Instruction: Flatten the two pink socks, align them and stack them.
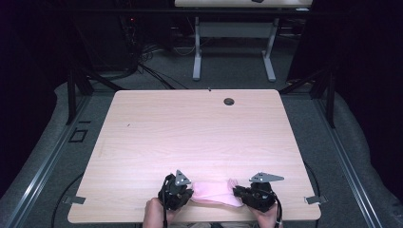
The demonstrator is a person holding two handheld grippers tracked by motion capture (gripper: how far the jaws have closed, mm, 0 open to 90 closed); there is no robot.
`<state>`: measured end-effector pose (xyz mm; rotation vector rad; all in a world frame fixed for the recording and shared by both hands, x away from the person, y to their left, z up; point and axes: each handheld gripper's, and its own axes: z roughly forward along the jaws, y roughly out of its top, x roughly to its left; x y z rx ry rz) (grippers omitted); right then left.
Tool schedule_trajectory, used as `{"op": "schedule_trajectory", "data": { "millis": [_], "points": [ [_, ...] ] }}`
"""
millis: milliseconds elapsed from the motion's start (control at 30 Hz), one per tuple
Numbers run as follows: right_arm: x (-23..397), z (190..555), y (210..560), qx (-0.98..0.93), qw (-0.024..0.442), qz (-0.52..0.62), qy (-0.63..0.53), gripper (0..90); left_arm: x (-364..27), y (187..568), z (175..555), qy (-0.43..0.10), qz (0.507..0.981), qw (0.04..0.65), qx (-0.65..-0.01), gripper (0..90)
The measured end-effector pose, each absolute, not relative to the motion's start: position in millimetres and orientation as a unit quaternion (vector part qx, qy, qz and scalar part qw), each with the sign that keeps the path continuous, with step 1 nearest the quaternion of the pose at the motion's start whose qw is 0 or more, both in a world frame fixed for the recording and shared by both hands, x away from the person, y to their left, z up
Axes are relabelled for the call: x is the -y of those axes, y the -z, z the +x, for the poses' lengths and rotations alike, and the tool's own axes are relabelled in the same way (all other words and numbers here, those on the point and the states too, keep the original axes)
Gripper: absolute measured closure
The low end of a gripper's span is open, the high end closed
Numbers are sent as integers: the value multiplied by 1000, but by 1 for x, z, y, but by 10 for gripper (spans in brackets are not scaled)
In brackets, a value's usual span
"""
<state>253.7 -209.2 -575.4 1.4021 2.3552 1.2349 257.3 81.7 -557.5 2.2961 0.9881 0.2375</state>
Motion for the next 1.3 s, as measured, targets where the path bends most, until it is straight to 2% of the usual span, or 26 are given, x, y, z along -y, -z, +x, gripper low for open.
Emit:
{"op": "schedule_trajectory", "data": {
  "millis": [100,133,167,200,233,300,367,433,533,667,767,867,1067,1200,1267,1300],
  "points": [
    [209,252,578,-787,97,464,-395,728,-81,561,254,-95,871,307,-372,876],
    [209,252,578,-787,97,464,-395,728,-81,561,254,-95,871,307,-372,865],
    [211,251,576,-785,115,465,-393,689,-81,561,253,-99,872,304,-372,855],
    [211,251,576,-785,115,465,-393,689,-81,561,253,-99,872,304,-372,838],
    [214,252,574,-785,131,469,-382,641,-82,561,253,-101,872,301,-371,816],
    [216,253,574,-788,136,469,-376,619,-82,560,253,-102,873,300,-372,792],
    [217,257,574,-791,131,473,-366,558,-84,559,253,-107,870,301,-375,697],
    [219,258,572,-794,140,468,-361,551,-89,554,253,-119,862,308,-384,556],
    [221,257,569,-790,120,471,-374,516,-95,550,257,-122,849,325,-399,474],
    [221,257,569,-798,94,457,-381,483,-94,551,263,-121,850,322,-399,465],
    [218,258,572,-809,107,454,-357,454,-90,555,267,-123,854,310,-399,467],
    [222,258,572,-804,140,463,-347,434,-90,562,269,-123,855,303,-404,468],
    [235,258,568,-789,135,478,-361,412,-90,561,267,-128,855,303,-400,447],
    [257,257,563,-765,142,505,-373,314,-100,548,258,-150,843,326,-401,231],
    [262,257,562,-761,147,510,-374,292,-104,545,256,-157,841,327,-401,165],
    [273,257,559,-754,153,519,-373,219,-108,542,254,-168,836,330,-404,147]
  ]
}}
